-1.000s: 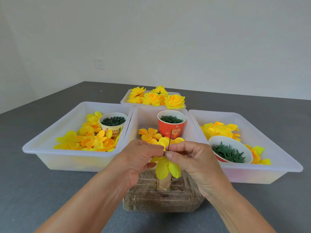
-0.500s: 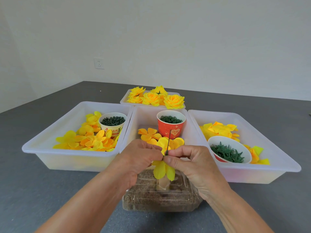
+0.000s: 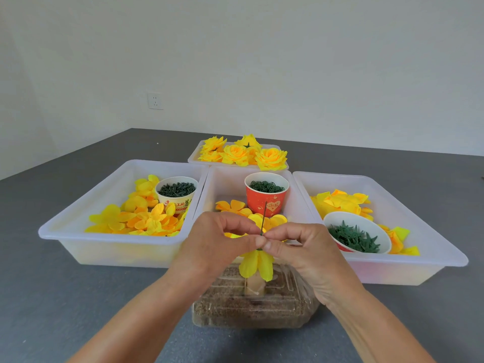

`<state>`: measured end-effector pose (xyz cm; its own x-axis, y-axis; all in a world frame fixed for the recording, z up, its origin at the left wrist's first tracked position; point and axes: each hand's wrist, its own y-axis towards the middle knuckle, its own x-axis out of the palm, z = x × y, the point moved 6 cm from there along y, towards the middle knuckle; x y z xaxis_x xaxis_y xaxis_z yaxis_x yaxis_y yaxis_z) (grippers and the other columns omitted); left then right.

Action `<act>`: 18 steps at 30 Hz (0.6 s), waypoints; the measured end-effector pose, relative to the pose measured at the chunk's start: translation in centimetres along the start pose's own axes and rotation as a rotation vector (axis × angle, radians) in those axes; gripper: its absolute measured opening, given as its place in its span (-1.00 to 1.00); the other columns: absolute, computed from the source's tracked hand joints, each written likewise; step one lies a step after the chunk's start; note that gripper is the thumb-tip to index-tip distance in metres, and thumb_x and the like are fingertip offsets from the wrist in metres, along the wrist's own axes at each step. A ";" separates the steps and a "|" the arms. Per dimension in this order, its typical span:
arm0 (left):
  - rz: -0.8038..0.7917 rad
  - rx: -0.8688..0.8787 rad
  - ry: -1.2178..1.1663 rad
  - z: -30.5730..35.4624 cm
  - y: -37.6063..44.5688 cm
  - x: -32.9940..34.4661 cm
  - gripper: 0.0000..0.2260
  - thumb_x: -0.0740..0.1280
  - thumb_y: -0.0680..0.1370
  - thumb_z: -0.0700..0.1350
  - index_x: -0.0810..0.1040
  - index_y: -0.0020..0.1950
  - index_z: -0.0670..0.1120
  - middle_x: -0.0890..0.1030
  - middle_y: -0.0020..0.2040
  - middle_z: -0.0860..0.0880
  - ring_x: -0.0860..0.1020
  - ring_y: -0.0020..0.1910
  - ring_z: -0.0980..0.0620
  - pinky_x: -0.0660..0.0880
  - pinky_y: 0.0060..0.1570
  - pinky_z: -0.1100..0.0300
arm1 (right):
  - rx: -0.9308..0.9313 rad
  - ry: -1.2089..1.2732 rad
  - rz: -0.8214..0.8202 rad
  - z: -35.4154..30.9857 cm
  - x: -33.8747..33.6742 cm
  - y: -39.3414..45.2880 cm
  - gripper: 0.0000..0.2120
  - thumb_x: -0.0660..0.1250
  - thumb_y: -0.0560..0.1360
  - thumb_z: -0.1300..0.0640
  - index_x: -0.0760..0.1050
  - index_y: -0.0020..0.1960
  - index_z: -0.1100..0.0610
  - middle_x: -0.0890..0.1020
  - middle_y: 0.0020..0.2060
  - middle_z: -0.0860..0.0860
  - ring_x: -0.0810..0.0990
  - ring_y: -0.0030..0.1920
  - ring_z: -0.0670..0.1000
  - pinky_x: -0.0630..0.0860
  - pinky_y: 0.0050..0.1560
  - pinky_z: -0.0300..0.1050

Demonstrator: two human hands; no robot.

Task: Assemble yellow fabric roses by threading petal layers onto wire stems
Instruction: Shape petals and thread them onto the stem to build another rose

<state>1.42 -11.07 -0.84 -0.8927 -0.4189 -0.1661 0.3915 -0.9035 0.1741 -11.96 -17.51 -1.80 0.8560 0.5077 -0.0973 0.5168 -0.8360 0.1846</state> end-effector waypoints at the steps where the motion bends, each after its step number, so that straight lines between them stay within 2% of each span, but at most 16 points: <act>1: 0.016 0.021 0.017 0.2 0.0 0.0 -0.89 0.54 0.29 -0.23 0.69 -0.31 -0.03 0.66 -0.14 0.02 0.61 -0.04 0.05 0.53 0.08 -0.03 | -0.008 -0.009 0.005 -0.1 0.0 0.0 -0.90 0.53 0.24 0.20 0.64 -0.33 0.05 0.65 -0.39 -0.08 0.59 -0.34 -0.19 0.47 -0.31 -0.36; 4: 0.022 0.093 0.051 0.4 -0.1 0.1 -0.86 0.54 0.30 -0.25 0.69 -0.33 -0.02 0.64 -0.12 0.05 0.60 -0.05 0.03 0.50 0.06 -0.17 | -0.029 -0.044 -0.004 -0.3 0.0 0.1 -0.84 0.53 0.26 0.26 0.62 -0.38 0.04 0.62 -0.43 -0.12 0.55 -0.36 -0.23 0.46 -0.32 -0.39; 9: 0.043 0.121 0.043 0.0 -0.2 0.0 -0.90 0.50 0.35 -0.25 0.67 -0.34 -0.09 0.64 -0.15 0.02 0.59 -0.08 0.05 0.52 0.02 -0.13 | -0.029 -0.145 0.012 -0.5 -0.1 0.4 -0.78 0.53 0.28 0.29 0.60 -0.40 0.02 0.64 -0.36 -0.10 0.57 -0.34 -0.24 0.52 -0.27 -0.36; 12: 0.018 0.139 0.084 0.2 0.0 0.1 -0.90 0.49 0.37 -0.24 0.65 -0.34 -0.11 0.64 -0.15 0.07 0.59 -0.06 0.03 0.51 0.04 -0.13 | -0.055 -0.188 0.011 -0.5 -0.1 0.3 -0.79 0.54 0.29 0.26 0.60 -0.39 0.00 0.65 -0.34 -0.09 0.55 -0.36 -0.22 0.52 -0.27 -0.35; 18: -0.046 0.211 0.154 0.0 -0.1 0.1 -0.90 0.47 0.40 -0.24 0.65 -0.31 -0.10 0.63 -0.12 0.15 0.57 -0.07 0.19 0.49 0.03 0.11 | -0.127 -0.259 0.002 -0.7 0.2 -0.2 -0.75 0.52 0.33 0.26 0.58 -0.40 -0.03 0.63 -0.36 -0.13 0.53 -0.32 -0.23 0.47 -0.21 -0.32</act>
<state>1.32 -11.06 -0.90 -0.8580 -0.4007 -0.3214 0.2814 -0.8900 0.3587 -11.88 -17.11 -1.16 0.8401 0.4226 -0.3400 0.5235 -0.7957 0.3045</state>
